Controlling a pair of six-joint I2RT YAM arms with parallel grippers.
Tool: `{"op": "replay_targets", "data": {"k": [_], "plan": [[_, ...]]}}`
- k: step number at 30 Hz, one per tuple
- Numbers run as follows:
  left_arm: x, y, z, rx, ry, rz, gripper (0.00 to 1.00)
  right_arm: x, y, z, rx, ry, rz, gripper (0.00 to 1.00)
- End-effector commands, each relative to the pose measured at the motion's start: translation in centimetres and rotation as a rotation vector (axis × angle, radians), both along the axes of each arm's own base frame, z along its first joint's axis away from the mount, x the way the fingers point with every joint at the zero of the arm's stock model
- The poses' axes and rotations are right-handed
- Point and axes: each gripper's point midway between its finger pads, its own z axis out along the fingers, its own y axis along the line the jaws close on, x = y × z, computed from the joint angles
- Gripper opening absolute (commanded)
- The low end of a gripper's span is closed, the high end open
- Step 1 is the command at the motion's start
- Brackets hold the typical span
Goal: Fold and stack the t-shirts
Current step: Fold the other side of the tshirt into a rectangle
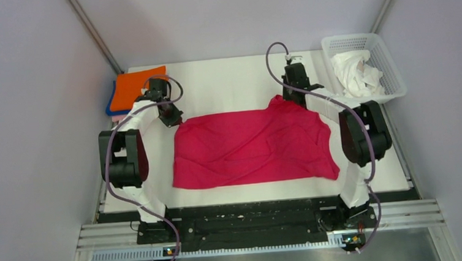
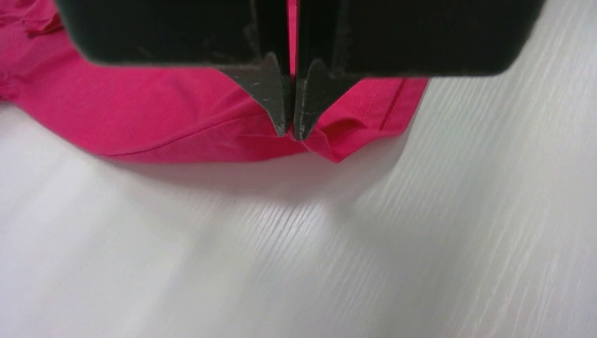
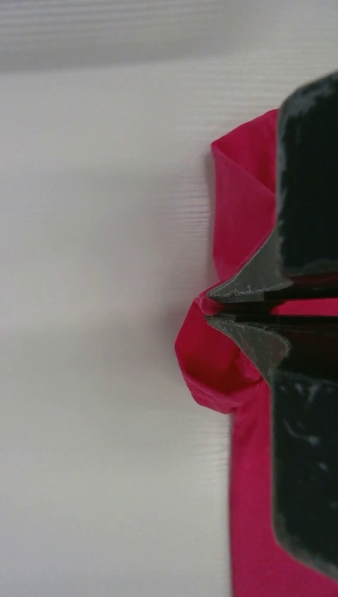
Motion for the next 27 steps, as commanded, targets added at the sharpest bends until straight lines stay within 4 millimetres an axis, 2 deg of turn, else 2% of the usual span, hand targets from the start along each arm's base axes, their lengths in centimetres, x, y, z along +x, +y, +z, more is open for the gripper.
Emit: {"op": "replay_targets", "data": {"k": [1, 6, 13, 21, 27], "plan": [[-1.1, -0.3, 2.4, -0.007, -0.081, -0.022, 0.00, -2.4, 1.0, 5.0, 0.041, -0.135, 0.028, 0.00], [-3.5, -0.3, 2.8, -0.001, -0.103, -0.019, 0.00, -6.3, 0.3, 6.5, 0.030, -0.143, 0.009, 0.00], [-5.8, -0.9, 3.4, -0.004, -0.130, -0.037, 0.00, -11.7, -1.5, 7.2, 0.058, -0.129, -0.030, 0.00], [-8.5, 0.2, 2.9, 0.034, -0.151, 0.009, 0.00, -16.9, -2.0, 5.4, 0.083, -0.046, -0.007, 0.00], [-10.5, 0.8, 1.4, 0.054, -0.119, 0.040, 0.00, -21.6, -2.6, 2.5, 0.075, 0.070, -0.014, 0.00]]}}
